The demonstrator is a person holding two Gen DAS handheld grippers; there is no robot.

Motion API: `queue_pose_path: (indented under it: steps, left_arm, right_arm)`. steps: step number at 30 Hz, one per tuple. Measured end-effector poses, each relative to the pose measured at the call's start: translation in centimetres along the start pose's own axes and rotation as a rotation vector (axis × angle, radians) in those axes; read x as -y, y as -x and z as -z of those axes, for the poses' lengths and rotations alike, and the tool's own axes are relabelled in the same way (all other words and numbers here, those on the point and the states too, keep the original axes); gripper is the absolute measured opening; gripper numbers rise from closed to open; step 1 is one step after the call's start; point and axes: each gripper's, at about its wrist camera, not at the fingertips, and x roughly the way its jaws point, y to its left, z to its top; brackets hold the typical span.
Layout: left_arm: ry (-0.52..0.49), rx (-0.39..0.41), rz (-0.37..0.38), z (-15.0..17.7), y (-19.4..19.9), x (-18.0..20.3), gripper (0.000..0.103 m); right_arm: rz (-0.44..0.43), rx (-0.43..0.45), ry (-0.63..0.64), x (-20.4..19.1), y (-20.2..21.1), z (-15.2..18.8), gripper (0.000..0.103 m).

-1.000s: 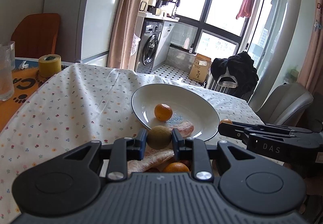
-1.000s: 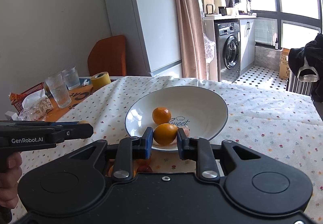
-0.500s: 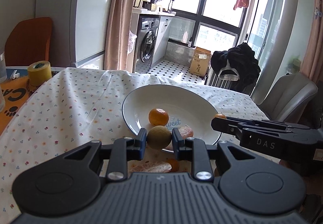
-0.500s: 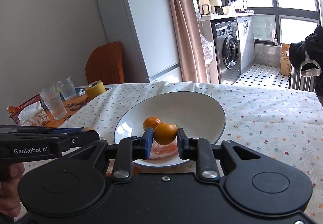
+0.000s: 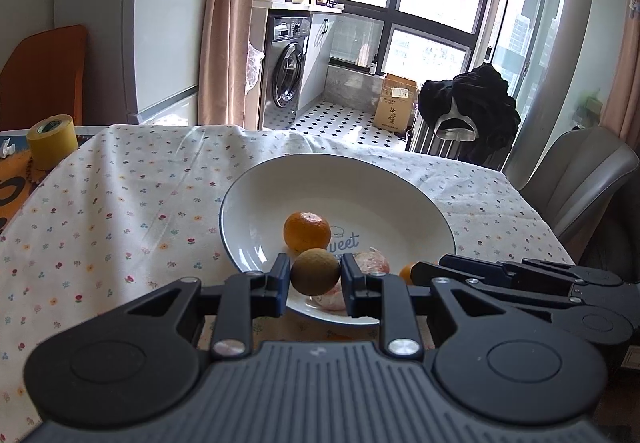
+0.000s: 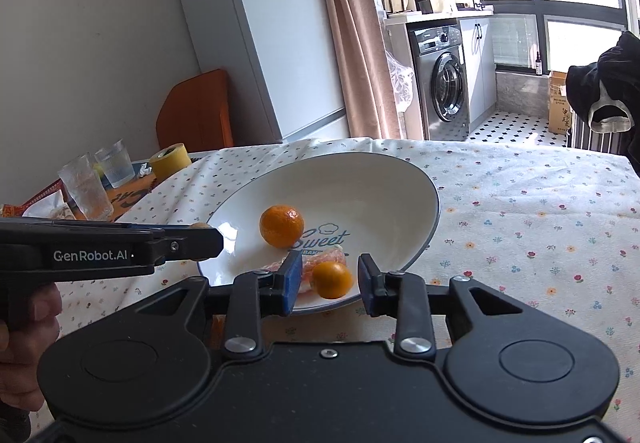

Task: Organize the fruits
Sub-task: 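Carry the kiwi and mandarin into the white bowl and open both grippers, then withdraw both grippers from the bowl toward the remaining fruit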

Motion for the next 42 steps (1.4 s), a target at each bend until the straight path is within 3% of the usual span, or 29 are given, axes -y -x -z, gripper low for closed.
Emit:
queue_pose_path:
  steps: [10,23,27,32,36,42]
  left_arm:
    - [-0.015,0.0,-0.019,-0.4,-1.6,0.5,0.029]
    - [0.007,-0.008,-0.061,0.2,0.6,-1.0,0.031]
    - [0.02,-0.012,-0.064,0.5,1.6,-1.1,0.036]
    - [0.032,-0.002,-0.069,1.2,3.2,-0.9,0.052]
    - [0.037,-0.013,-0.055,1.8,3.9,-0.5,0.056]
    - [0.043,-0.008,-0.038,2.6,4.9,0.2,0.06]
  right_arm:
    - [0.039,0.001,-0.051,1.7,0.7,-0.3,0.034]
    - [0.025,0.006,-0.028,1.7,2.1,-0.8,0.034]
    - [-0.033,0.014,-0.07,2.3,2.6,-1.3,0.036]
    - [-0.015,0.009,-0.099,2.7,3.2,-1.7,0.036]
    - [-0.011,0.036,-0.086,2.3,4.7,-1.7,0.054]
    - [-0.004,0.033,-0.08,1.9,5.9,-1.0,0.057]
